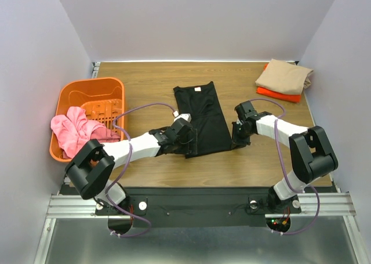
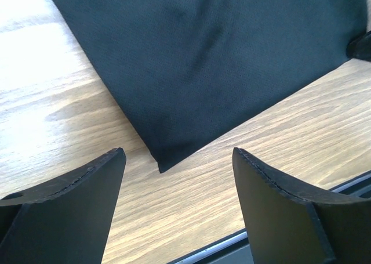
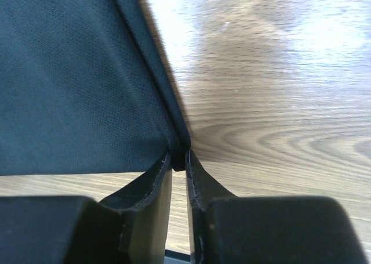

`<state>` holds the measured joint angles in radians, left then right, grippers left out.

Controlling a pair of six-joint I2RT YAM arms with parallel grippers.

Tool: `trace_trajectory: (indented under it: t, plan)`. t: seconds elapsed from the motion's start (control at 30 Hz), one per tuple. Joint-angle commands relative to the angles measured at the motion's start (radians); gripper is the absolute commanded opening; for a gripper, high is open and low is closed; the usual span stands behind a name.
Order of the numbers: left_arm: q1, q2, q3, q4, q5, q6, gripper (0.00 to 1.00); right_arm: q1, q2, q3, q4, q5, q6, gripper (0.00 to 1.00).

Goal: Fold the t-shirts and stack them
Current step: Fold the tshirt

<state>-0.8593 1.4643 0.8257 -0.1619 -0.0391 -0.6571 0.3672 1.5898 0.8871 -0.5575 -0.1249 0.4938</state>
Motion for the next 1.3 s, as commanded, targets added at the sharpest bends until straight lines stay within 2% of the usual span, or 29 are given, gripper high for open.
trace_trajectory:
  t: [0.0, 0.2, 0.37, 0.5, 0.57, 0.77, 0.93, 1.1, 1.27]
  plan:
    - [-0.017, 0.031, -0.002, -0.011, -0.013, 0.004, 0.83, -0.001, 0.029, -0.020, 0.033, -0.005, -0.009, 0.18]
    - [-0.029, 0.096, 0.039, -0.054, -0.036, -0.006, 0.74, -0.001, 0.032, -0.025, 0.036, -0.012, -0.012, 0.17]
    - [-0.032, 0.116, 0.047, -0.068, -0.047, -0.013, 0.70, -0.001, 0.033, -0.028, 0.038, -0.013, -0.011, 0.17]
    - [-0.033, 0.142, 0.058, -0.059, -0.039, -0.001, 0.60, -0.001, 0.038, -0.030, 0.041, -0.015, -0.009, 0.17]
    - [-0.035, 0.154, 0.064, -0.059, -0.038, 0.002, 0.59, -0.001, 0.036, -0.031, 0.041, -0.015, -0.009, 0.17]
    - [-0.034, 0.159, 0.070, -0.060, -0.038, 0.010, 0.37, -0.001, 0.038, -0.024, 0.041, -0.019, -0.017, 0.12]
    - [-0.034, 0.159, 0.079, -0.070, -0.031, 0.025, 0.17, 0.001, 0.030, -0.008, 0.036, -0.035, -0.021, 0.00]
    - [-0.035, 0.140, 0.084, -0.094, -0.016, 0.051, 0.00, 0.001, -0.010, 0.010, -0.008, -0.044, -0.026, 0.00]
    - [-0.035, 0.107, 0.104, -0.120, 0.034, 0.088, 0.00, -0.001, -0.073, 0.035, -0.105, -0.035, -0.049, 0.00]
